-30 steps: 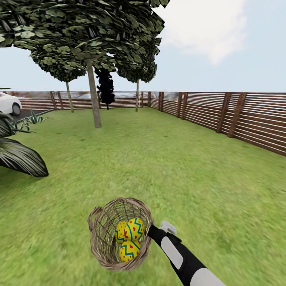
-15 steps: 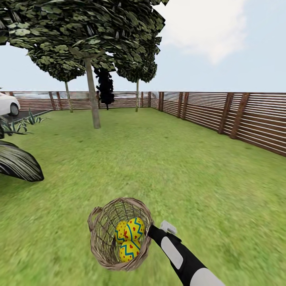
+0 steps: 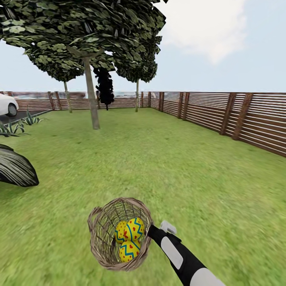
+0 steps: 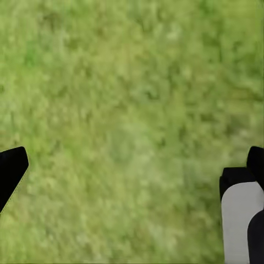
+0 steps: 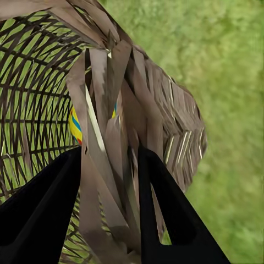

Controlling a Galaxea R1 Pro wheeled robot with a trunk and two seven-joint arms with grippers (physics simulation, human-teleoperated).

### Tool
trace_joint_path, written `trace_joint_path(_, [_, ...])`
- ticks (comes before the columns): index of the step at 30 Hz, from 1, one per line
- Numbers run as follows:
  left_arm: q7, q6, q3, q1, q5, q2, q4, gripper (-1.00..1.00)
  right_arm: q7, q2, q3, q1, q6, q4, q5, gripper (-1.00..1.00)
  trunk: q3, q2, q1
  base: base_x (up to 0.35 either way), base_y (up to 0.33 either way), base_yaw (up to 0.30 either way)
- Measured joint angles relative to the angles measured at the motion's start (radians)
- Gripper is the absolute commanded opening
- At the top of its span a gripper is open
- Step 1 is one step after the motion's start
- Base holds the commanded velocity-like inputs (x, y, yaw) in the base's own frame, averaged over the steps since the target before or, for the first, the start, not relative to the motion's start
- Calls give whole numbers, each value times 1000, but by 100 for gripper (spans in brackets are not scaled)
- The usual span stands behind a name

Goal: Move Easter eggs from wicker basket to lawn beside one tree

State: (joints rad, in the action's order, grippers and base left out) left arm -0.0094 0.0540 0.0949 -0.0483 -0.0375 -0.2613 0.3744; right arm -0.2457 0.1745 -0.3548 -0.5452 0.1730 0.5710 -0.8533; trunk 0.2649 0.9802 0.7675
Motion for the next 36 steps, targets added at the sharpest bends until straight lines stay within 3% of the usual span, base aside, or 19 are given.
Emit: trace_joint_path(36, [0,1,0,0,0,-1,-1,100,0,0,2,0,0,0,1,-100,0,0,0,329,0,0])
